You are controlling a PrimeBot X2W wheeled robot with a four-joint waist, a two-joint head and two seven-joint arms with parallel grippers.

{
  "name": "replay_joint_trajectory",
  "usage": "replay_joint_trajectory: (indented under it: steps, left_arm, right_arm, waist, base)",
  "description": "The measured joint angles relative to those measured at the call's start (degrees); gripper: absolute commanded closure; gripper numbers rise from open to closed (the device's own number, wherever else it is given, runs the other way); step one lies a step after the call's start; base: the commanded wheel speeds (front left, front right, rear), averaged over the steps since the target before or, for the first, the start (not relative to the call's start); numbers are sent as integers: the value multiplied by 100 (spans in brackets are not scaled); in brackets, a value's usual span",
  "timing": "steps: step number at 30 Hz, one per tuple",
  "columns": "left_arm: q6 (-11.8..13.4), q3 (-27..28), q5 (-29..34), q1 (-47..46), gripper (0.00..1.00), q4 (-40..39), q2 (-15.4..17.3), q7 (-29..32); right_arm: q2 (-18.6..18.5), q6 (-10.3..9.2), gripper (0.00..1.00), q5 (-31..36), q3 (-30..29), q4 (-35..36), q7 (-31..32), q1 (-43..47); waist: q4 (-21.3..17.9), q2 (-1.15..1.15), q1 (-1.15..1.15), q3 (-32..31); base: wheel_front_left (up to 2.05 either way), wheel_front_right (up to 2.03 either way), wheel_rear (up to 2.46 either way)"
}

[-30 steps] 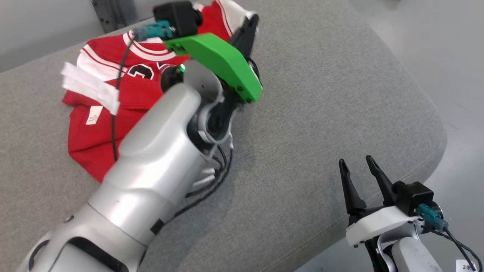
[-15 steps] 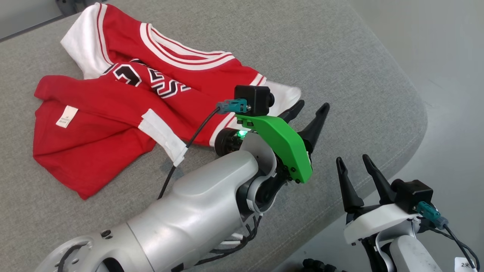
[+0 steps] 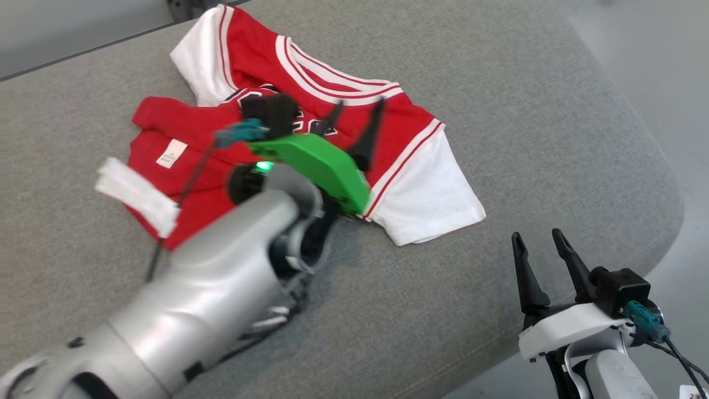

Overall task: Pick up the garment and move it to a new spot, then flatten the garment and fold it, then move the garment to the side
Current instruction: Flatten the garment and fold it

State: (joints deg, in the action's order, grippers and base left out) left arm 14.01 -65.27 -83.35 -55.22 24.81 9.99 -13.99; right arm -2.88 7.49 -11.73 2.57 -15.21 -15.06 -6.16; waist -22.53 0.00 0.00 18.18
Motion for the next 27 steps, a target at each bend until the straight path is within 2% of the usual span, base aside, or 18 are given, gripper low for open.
replay_joint_trajectory:
  steps: [2, 4, 10, 17, 27]
  left_arm:
    - [105, 234, 12, -40, 0, 162, 393, -21]
    - [203, 382, -138, -93, 0, 360, 647, 91]
    - [367, 616, -435, -364, 0, 1228, 1058, 713]
    - [403, 494, -479, -655, 0, 2201, 1126, 1407]
    - [-65, 526, -553, -777, 0, 2958, 894, 1558]
  right_arm:
    - [0, 0, 0, 42, 0, 11, 0, 5]
    - [0, 0, 0, 67, 31, 21, 0, 2]
    - [-2, 0, 0, 104, 79, 25, 0, -2]
    - [0, 0, 0, 178, 143, 9, 0, 0]
    - [0, 0, 0, 188, 158, 15, 0, 1]
  waist:
    - [109, 0, 0, -35]
    - [215, 0, 0, -46]
    - [330, 0, 0, 92]
    - [285, 0, 0, 199]
    - [207, 0, 0, 256]
  base:
    - [0, 0, 0]
    - [0, 0, 0]
    - [0, 0, 0]
    - [0, 0, 0]
    - [0, 0, 0]
